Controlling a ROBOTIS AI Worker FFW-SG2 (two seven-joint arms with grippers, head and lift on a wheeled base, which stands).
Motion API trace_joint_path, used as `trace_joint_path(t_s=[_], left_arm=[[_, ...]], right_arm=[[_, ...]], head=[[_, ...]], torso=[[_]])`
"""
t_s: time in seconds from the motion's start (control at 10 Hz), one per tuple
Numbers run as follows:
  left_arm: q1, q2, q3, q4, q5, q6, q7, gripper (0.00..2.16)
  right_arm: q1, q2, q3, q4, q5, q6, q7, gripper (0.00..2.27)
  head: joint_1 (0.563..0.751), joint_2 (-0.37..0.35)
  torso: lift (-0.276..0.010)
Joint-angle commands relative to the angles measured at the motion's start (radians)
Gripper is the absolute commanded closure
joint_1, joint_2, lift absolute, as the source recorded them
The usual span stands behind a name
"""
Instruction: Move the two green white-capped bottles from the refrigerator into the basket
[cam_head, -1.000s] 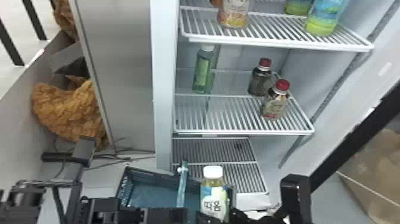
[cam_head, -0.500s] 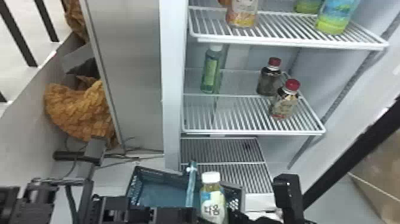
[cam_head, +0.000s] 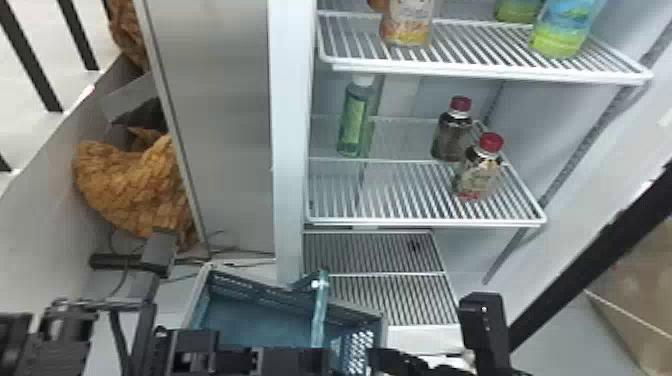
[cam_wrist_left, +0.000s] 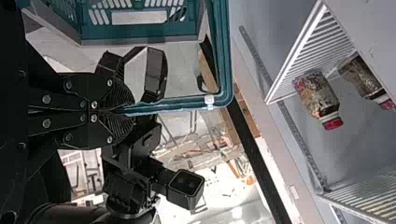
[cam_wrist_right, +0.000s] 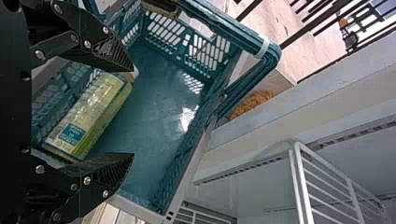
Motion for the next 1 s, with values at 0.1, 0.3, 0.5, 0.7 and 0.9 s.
trace_joint_path(t_s=[0.1, 0.3, 0.5, 0.7, 0.9], left_arm=[[0.001, 0.001, 0.0, 0.0, 0.001, 0.001, 0.001, 1.16], [0.003, 0.001, 0.002, 0.0, 0.001, 0.001, 0.001, 1.16], [0.003, 0.001, 0.002, 0.0, 0.003, 0.001, 0.001, 1.16], [0.003, 0.001, 0.004, 0.0, 0.005, 0.001, -0.001, 1.16], [0.003, 0.001, 0.002, 0.0, 0.005, 0.001, -0.001, 1.16]], right_arm=[[0.0, 0.006, -0.023, -0.017, 0.047, -0.032, 0.0, 0.45], [-0.012, 0.012, -0.046, -0.039, 0.085, -0.064, 0.0, 0.45], [-0.029, 0.021, -0.066, -0.046, 0.103, -0.125, 0.0, 0.45], [-0.047, 0.038, -0.09, -0.046, 0.125, -0.186, -0.005, 0.45], [-0.061, 0.044, -0.092, -0.034, 0.123, -0.248, -0.017, 0.45]], head=[[0.695, -0.142], [0.695, -0.168], [0.695, -0.193], [0.695, -0.205], [0.695, -0.222]], torso=[[-0.263], [-0.263], [-0.263], [-0.263], [-0.263]])
